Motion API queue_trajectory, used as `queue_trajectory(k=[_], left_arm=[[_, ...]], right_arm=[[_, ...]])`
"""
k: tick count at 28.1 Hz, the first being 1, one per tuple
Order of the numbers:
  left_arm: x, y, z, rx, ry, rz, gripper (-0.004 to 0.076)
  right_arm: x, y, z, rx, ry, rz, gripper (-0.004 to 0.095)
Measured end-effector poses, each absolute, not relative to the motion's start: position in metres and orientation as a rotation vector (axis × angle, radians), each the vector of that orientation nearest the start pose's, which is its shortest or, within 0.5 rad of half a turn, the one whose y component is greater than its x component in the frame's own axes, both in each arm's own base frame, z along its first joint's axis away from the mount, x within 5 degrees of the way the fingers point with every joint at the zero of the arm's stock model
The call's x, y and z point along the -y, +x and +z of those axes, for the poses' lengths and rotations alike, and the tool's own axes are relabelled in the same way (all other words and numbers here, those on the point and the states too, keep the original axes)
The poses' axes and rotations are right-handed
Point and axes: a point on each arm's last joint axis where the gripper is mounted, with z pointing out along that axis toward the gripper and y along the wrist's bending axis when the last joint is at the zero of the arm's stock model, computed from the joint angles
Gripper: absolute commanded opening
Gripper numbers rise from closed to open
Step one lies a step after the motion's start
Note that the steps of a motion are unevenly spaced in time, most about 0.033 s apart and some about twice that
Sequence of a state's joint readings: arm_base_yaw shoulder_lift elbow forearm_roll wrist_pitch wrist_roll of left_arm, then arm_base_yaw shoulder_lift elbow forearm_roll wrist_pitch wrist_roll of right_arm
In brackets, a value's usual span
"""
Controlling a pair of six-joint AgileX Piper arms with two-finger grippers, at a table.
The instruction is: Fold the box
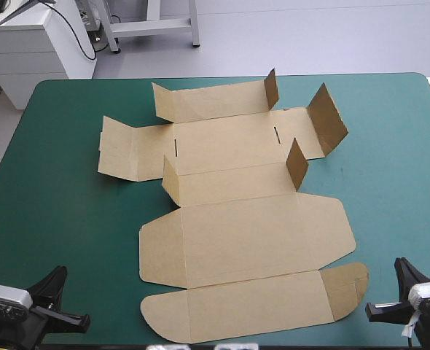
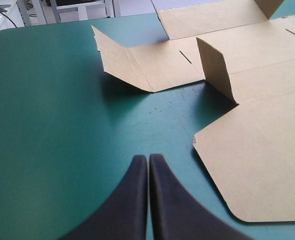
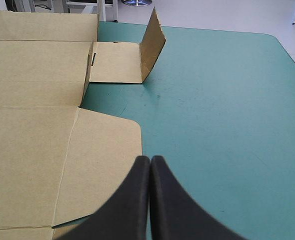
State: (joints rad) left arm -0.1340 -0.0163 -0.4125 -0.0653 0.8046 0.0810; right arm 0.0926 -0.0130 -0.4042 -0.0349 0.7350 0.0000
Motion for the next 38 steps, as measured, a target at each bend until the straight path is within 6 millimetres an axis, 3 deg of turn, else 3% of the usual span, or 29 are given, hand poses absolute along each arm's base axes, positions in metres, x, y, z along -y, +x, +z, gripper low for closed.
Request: queue_trajectory(k=[21, 27, 33, 38], left_arm=[[0.006, 0.011, 0.274, -1.85, 0.19, -0.112, -0.0008], [0.006, 0.011, 0.274, -1.85, 0.19, -0.112, -0.0008], [0.006, 0.011, 0.274, -1.85, 0.19, -0.112, -0.0008], [0.006, 0.011, 0.274, -1.85, 0.19, -0.112, -0.0008]], right_arm=[[0.001, 0.015, 0.28, -1.765, -0.108, 0.012, -0.0021], [-0.002, 0.018, 0.296, -1.66, -0.123, 0.028, -0.0021], [-0.011, 0.056, 0.32, -1.805, -0.204, 0.06, -0.0021], [-0.022, 0.103, 0.353, -1.928, -0.29, 0.117, -0.0021]])
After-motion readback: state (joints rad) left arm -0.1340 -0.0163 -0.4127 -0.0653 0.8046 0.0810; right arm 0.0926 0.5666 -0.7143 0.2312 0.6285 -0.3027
